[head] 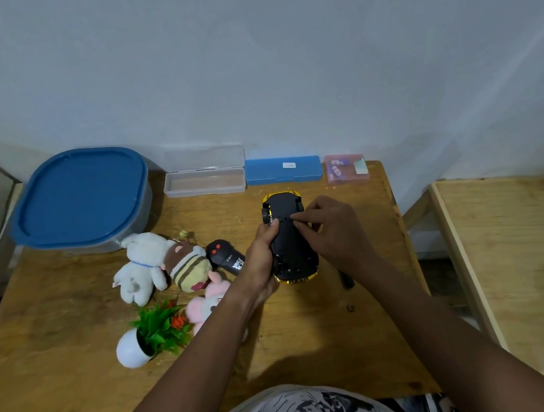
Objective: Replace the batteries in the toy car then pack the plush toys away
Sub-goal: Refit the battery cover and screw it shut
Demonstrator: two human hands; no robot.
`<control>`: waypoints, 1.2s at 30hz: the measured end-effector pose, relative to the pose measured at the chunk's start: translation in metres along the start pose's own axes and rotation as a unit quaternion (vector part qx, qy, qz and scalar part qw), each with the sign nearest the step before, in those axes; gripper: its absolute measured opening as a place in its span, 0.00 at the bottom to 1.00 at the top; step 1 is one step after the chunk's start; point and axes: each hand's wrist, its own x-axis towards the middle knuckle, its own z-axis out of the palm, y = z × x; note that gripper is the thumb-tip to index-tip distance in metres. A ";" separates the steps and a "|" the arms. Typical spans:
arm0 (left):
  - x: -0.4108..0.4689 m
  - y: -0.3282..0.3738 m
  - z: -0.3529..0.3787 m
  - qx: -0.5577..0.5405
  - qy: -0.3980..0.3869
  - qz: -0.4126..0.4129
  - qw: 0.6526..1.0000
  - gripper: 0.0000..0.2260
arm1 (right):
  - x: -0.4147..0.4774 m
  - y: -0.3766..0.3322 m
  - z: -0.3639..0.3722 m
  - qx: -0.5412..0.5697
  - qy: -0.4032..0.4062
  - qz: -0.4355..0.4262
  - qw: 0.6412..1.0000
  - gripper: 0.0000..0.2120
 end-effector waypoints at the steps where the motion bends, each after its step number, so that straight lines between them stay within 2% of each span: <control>1: -0.001 0.001 0.000 -0.003 0.000 0.000 1.000 0.16 | 0.000 0.000 0.000 -0.005 -0.004 -0.007 1.000 0.08; 11: 0.000 -0.003 -0.002 -0.004 0.005 0.002 1.000 0.16 | -0.002 0.000 0.001 -0.014 -0.011 -0.012 1.000 0.08; 30: 0.002 -0.006 -0.003 -0.022 0.008 -0.019 1.000 0.16 | -0.005 0.008 0.006 0.057 0.026 0.057 0.996 0.12; 33: 0.002 -0.007 -0.002 -0.008 0.011 -0.016 1.000 0.15 | -0.009 0.013 0.006 0.067 0.081 0.090 0.990 0.11; 36: 0.003 -0.009 -0.001 0.007 0.023 -0.020 1.000 0.15 | -0.020 0.027 0.006 0.031 0.116 0.178 0.977 0.10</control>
